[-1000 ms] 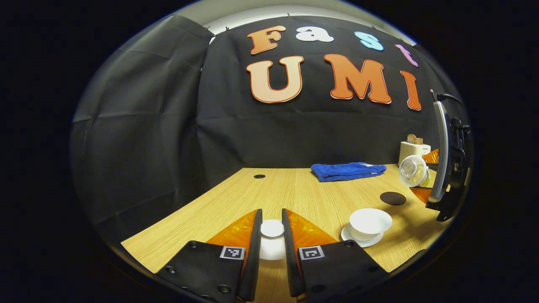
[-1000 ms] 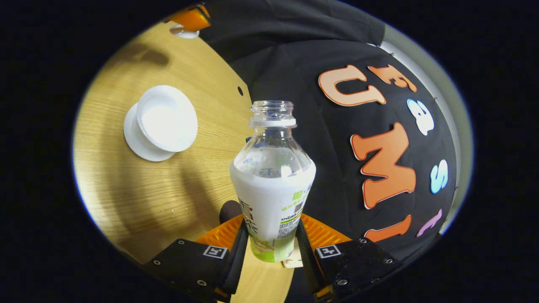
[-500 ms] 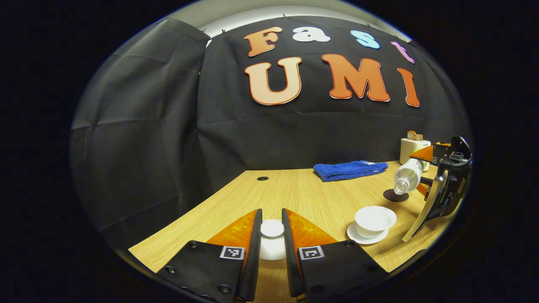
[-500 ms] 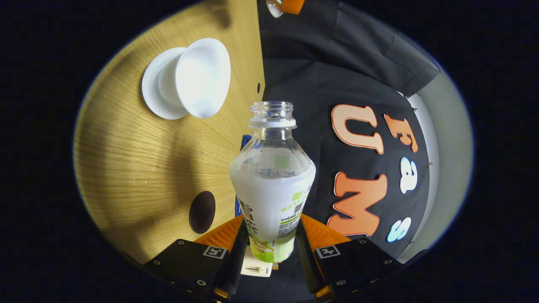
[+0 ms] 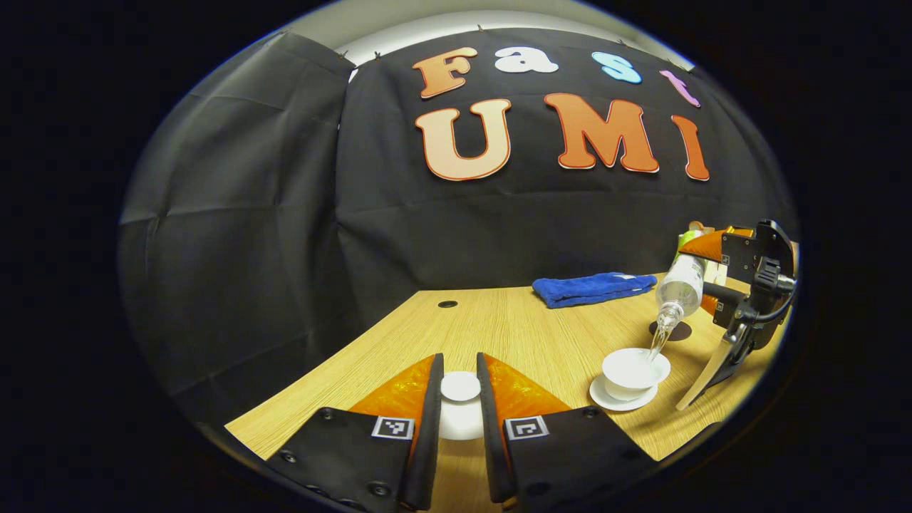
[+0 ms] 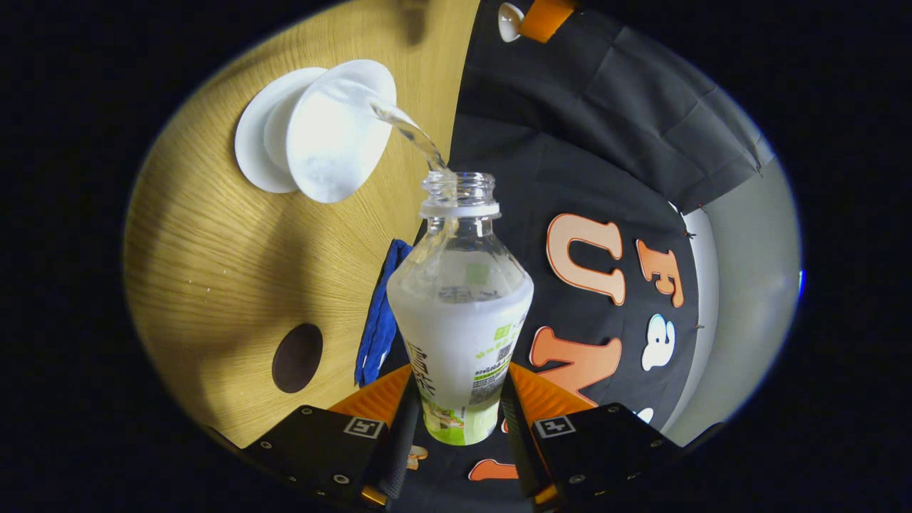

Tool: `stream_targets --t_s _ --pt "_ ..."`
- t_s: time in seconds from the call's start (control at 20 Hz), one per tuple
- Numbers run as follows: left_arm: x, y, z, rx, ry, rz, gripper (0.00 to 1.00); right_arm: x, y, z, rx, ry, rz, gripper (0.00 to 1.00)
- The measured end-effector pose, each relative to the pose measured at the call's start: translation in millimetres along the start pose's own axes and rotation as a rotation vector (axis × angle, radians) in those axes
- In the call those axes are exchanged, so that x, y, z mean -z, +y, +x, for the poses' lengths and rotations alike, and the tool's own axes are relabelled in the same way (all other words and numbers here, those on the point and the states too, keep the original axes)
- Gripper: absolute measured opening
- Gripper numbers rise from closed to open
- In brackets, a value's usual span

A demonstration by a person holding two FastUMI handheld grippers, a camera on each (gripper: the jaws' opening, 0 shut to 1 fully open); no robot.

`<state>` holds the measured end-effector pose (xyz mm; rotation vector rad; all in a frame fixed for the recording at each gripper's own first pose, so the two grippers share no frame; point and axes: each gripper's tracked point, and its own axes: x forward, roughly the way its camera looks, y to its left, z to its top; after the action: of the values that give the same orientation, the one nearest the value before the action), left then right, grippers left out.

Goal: Open the teacup lid with one hand, grasp the water bottle and pour water into the teacup with the other hand; after pouring, place the water bottle on the coaster and then close the teacup lid.

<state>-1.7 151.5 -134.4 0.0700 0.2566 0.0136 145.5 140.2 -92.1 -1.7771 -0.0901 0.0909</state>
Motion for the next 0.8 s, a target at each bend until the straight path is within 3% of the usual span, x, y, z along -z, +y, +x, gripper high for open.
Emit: stream_targets --t_s 0.8 --pt "-7 -2 -9 0.004 -0.011 0.009 0.33 4 -32 5 0.172 -0.027 -0.143 0.61"
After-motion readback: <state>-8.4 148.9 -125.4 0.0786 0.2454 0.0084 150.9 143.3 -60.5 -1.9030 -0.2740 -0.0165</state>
